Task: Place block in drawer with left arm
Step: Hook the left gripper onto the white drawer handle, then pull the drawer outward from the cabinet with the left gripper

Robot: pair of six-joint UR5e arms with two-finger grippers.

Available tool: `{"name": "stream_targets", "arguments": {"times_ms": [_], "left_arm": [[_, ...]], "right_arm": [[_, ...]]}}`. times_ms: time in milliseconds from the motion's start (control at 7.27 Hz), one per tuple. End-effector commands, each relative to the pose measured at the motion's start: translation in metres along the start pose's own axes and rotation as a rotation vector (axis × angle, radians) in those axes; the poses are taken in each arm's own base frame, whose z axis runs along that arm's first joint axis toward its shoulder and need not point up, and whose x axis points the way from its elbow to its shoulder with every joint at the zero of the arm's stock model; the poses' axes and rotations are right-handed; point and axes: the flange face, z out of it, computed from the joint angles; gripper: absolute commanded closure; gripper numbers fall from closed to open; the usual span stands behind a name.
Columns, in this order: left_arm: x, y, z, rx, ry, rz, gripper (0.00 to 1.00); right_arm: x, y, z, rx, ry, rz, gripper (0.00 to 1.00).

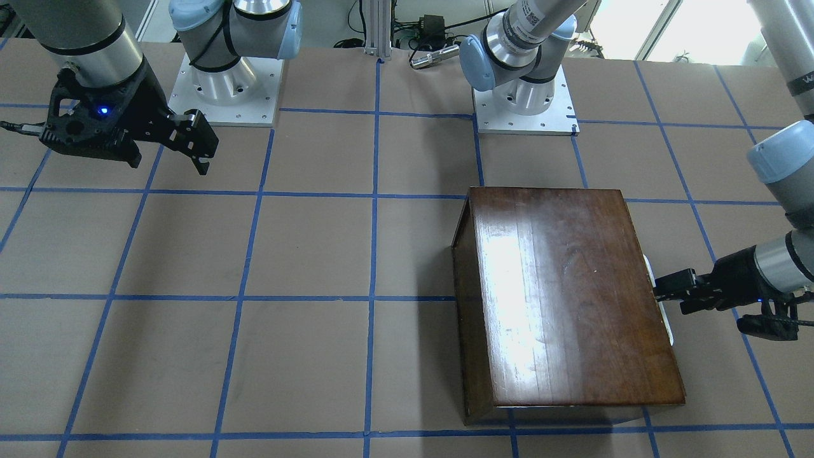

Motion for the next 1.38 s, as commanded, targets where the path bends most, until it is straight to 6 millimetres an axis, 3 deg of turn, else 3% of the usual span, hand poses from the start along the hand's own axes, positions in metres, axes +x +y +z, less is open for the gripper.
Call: {"name": "stream_targets", "arguments": {"times_ms": [0, 1238], "left_arm": [[-0.005, 0.0, -0.005, -0.023, -0.056, 0.005, 0.0], [-0.016, 0.001, -0.02, -0.033, -0.196, 0.017, 0.0]], "right_arm": [[-0.001, 0.0, 0.0, 0.0, 0.0, -0.001, 0.0], [-0.001, 0.0, 0.001, -0.001, 0.0, -0.001, 0.0]]}}
